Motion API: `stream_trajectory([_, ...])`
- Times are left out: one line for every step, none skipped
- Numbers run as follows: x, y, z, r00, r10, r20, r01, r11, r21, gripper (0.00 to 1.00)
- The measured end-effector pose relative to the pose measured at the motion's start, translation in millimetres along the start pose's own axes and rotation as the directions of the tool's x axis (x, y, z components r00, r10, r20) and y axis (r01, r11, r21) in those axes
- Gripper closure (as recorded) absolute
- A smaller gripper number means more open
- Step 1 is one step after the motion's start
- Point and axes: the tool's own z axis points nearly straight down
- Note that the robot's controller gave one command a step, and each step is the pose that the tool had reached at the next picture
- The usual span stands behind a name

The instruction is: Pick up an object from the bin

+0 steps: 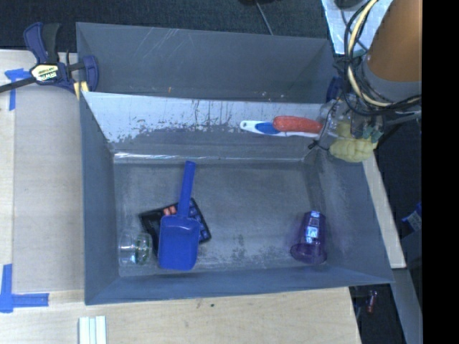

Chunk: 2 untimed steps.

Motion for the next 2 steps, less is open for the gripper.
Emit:
stream_trajectory([27.8,7.7,-15.0,0.986,-0.165,0.006,0.165,0.986,0.0,0.0])
stream_trajectory([27.4,7.7,-13.7,0.986,-0.164,0.005,0.164,0.986,0.0,0.0])
